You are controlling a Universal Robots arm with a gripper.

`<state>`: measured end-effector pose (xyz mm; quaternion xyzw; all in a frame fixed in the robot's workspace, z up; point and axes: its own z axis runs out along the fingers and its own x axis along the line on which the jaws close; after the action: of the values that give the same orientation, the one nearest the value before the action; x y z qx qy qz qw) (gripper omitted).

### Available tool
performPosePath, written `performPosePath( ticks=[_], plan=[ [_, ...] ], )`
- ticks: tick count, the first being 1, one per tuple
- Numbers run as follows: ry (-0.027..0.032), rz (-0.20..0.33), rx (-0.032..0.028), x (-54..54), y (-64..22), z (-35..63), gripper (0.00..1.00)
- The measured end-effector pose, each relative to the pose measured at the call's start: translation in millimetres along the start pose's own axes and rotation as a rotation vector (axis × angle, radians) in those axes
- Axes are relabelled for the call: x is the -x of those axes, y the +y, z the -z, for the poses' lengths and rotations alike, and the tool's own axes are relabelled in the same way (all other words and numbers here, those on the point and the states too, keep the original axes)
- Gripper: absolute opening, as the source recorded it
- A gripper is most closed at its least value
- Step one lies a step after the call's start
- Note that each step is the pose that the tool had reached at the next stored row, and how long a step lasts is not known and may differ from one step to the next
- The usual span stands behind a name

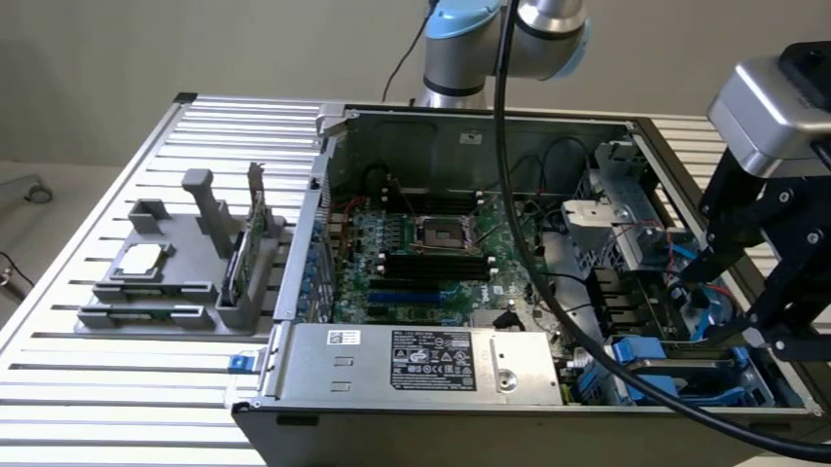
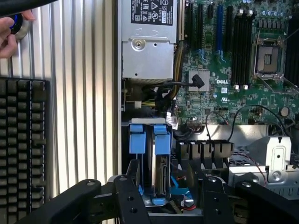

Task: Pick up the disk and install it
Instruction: 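Insert the disk into the insertion slot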

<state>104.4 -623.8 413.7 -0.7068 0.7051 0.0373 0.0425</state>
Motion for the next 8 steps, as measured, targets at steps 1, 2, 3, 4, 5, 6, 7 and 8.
performPosePath(
  ticks=[1, 2, 3, 4, 5, 6, 7, 8],
  plan=[
    [0.0002, 0.000, 0.0006, 0.0, 0.0, -0.4, 0.53],
    [0.0002, 0.000, 0.0011, -0.1, -0.1, -0.8, 0.53],
    [0.0003, 0.000, 0.0015, -0.1, -0.2, -1.2, 0.53],
    [0.0005, 0.000, 0.0017, -0.2, -0.2, -1.8, 0.53],
    [0.0004, 0.000, 0.0018, -0.3, -0.2, -2.9, 0.53],
    [0.0006, 0.000, 0.0019, -0.6, -0.2, -4.5, 0.53],
    [0.0005, 0.000, 0.0019, -0.8, -0.3, -6.3, 0.53],
    [0.0006, 0.000, 0.0019, -0.9, -0.3, -8.1, 0.51]
  ],
)
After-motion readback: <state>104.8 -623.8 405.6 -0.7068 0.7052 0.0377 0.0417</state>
